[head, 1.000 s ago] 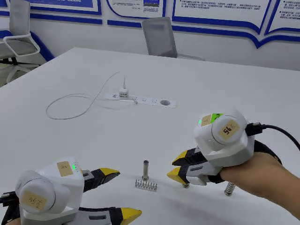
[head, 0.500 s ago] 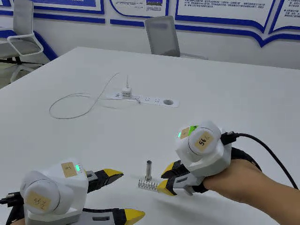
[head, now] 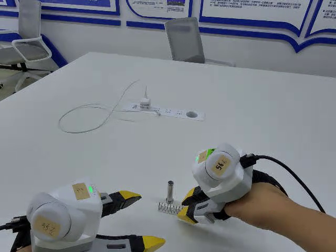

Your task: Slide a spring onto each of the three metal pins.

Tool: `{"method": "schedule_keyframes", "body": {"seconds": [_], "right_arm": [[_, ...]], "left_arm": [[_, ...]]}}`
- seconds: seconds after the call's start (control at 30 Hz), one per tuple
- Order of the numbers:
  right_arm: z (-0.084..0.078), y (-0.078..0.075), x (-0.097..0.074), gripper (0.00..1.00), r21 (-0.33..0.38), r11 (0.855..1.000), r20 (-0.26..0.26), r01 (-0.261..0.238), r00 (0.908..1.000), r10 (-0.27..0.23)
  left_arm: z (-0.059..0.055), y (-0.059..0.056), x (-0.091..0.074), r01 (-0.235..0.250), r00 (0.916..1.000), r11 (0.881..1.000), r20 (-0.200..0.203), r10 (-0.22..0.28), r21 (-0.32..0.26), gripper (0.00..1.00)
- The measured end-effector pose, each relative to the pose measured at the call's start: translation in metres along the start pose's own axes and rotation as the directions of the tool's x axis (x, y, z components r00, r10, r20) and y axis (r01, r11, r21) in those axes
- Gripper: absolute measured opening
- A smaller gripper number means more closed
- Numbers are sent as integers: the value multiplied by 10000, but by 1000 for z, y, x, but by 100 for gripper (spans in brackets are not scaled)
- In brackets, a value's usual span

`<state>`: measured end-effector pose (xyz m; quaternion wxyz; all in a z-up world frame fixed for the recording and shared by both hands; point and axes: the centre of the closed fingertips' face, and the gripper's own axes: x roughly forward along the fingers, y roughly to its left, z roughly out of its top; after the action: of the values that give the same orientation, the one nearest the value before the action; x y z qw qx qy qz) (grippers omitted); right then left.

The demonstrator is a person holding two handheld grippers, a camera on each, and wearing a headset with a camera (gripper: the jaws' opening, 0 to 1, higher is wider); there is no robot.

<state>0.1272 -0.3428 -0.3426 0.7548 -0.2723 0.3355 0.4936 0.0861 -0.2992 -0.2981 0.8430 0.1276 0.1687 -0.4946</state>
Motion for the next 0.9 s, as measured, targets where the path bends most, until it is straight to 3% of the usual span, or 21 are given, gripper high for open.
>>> {"method": "schedule_keyframes", "body": {"seconds": [0.47,0.9], "right_arm": [[-4,2,9,13,121,9997,-163,-219,9996,221],[-6,9,4,11,179,9992,-308,-369,9988,375]], "left_arm": [[-1,0,-1,37,10000,10000,-74,-37,14,57],[-3,-4,1,116,9998,9999,-178,-114,124,56]]}}
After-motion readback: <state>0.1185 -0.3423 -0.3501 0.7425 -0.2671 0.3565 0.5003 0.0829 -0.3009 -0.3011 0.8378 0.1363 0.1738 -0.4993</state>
